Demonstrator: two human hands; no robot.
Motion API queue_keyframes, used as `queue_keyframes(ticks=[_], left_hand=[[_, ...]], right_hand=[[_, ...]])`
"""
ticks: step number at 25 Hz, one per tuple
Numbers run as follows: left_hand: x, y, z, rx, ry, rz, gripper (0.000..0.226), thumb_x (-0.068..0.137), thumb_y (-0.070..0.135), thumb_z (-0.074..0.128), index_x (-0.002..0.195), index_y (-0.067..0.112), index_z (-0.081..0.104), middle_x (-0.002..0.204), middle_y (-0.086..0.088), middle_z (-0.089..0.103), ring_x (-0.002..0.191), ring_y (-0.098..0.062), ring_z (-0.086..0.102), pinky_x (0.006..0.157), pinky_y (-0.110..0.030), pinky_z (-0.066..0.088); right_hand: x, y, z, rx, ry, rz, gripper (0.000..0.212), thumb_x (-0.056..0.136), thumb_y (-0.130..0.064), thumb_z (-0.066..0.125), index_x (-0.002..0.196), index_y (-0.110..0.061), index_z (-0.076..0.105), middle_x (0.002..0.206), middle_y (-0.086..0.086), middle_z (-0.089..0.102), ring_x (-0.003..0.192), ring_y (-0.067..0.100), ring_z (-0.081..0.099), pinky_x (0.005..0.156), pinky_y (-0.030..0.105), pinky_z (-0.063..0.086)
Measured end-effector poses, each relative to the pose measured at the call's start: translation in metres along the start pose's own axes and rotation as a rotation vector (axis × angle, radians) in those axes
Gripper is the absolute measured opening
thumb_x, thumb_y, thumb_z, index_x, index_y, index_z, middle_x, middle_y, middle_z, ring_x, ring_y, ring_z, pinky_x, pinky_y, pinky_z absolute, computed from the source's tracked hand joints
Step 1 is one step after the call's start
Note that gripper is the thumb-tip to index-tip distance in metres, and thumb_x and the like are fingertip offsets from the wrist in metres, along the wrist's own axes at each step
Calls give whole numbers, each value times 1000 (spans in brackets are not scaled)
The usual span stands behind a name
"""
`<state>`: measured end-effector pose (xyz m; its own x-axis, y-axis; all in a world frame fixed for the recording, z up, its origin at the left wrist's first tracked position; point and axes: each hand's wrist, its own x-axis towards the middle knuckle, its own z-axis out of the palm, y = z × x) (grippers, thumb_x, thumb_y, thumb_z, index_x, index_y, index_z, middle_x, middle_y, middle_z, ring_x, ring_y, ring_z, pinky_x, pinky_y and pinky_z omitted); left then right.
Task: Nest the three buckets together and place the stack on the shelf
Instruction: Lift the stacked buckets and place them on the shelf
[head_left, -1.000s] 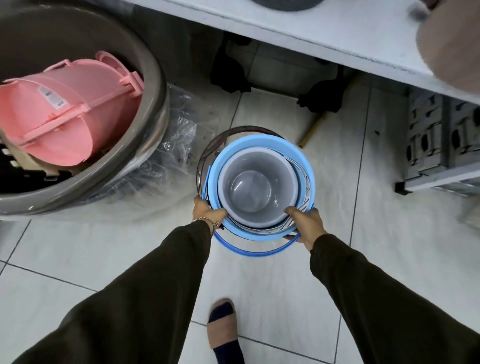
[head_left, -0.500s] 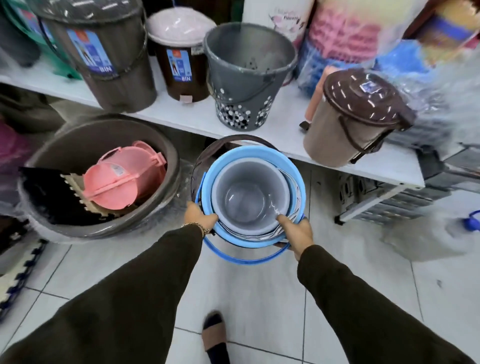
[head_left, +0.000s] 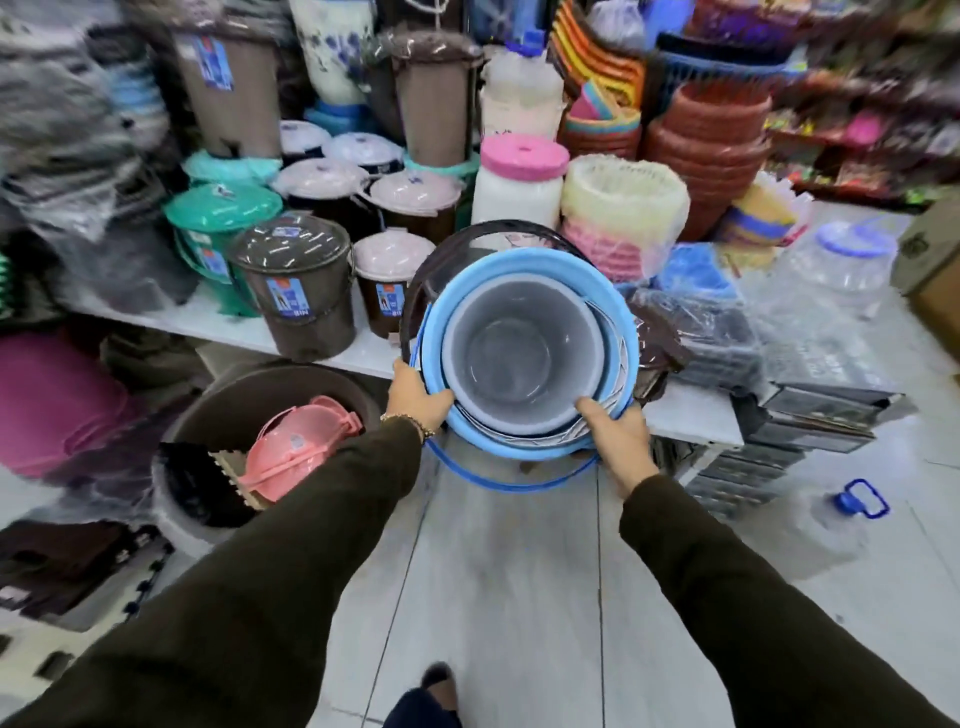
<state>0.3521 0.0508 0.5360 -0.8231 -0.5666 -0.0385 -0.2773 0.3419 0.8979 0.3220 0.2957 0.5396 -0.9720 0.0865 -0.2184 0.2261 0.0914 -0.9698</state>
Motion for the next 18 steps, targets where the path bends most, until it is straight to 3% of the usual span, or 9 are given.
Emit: queue_keyframes(ticks=[2, 6, 10, 14, 18], left_hand=[[16, 32, -12, -26, 31, 72, 57, 78, 1, 72, 125, -9, 42, 123, -24, 59, 111, -31, 58, 86, -27, 40], [75, 88, -26, -64, 65, 115, 48, 80, 3, 71, 117, -4, 42, 122, -23, 60, 111, -29, 58, 80, -25, 37], [154, 117, -16, -71, 61, 106, 50, 79, 3, 73, 116, -4, 40, 123, -23, 61, 114, -32, 59, 89, -31, 45], [256, 122, 10, -32, 19, 24, 55, 77, 6, 73, 118, -6, 39, 123, -27, 60, 113, -38, 60, 97, -45, 49], [335, 103, 32, 93, -21, -120, 61, 77, 15, 74, 123, -7, 39, 122, -28, 59, 111, -40, 59, 92, -42, 49]], right_hand=[[12, -36, 6, 1, 21, -82, 47, 82, -22, 75, 125, -12, 59, 122, 7, 70, 113, 27, 65, 105, 48, 50], [61, -104, 29, -7, 4, -182, 47, 79, -25, 75, 121, -9, 62, 118, 11, 71, 109, 29, 67, 102, 50, 52], [135, -141, 59, -48, -7, -182, 47, 76, -31, 75, 116, -10, 63, 114, 11, 72, 107, 31, 67, 99, 49, 54], [238, -154, 101, -63, -11, -117, 51, 79, -27, 78, 123, -4, 64, 122, 18, 70, 115, 36, 65, 102, 52, 51], [317, -141, 140, -108, -61, 84, 52, 79, -31, 78, 120, -3, 66, 120, 20, 71, 110, 38, 68, 99, 53, 54]])
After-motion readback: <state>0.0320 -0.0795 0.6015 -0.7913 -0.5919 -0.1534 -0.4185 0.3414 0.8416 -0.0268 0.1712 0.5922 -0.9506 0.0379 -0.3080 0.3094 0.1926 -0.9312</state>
